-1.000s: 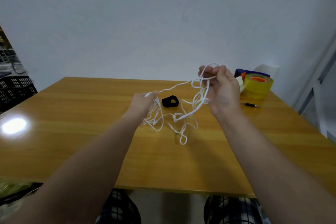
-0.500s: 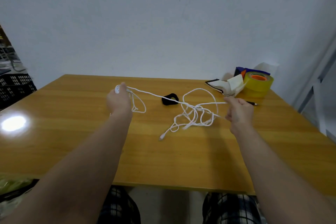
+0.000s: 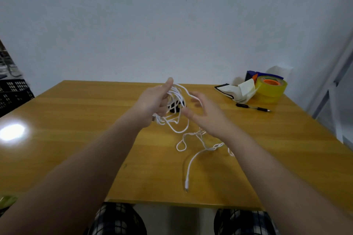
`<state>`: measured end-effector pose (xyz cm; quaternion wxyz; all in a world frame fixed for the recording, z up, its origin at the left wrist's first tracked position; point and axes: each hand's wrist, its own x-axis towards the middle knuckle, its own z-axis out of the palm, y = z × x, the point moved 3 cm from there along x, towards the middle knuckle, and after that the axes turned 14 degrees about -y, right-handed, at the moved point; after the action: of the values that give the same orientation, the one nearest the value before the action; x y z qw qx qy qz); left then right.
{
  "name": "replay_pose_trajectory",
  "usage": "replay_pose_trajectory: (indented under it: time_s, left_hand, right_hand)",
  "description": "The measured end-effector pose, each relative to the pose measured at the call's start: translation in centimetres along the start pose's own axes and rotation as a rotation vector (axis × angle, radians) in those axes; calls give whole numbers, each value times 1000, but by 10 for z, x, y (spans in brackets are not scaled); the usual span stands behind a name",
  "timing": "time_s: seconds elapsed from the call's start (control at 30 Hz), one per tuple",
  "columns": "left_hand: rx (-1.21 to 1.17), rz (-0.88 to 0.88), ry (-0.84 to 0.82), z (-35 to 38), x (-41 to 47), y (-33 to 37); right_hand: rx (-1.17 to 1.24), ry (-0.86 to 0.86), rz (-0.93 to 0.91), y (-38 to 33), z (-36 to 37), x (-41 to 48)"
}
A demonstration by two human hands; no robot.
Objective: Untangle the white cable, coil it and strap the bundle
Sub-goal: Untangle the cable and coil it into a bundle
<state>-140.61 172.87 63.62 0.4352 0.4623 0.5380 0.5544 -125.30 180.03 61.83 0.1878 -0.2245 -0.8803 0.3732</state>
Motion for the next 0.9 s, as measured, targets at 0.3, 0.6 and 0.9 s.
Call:
replay_pose_trajectory:
  time_s: [0.3,0.6,0.9]
  left_hand:
    - [-317,-35,-245,24,-22,17]
    - [-580,105,-230,20,-16,15]
    - [-778,137,94,0,12,-5]
  right_hand:
    - [589,76,-15,18,-41,7]
    - [333,-99,86,49,-32,-7]
    - [-45,-333,145,47,-15,-10]
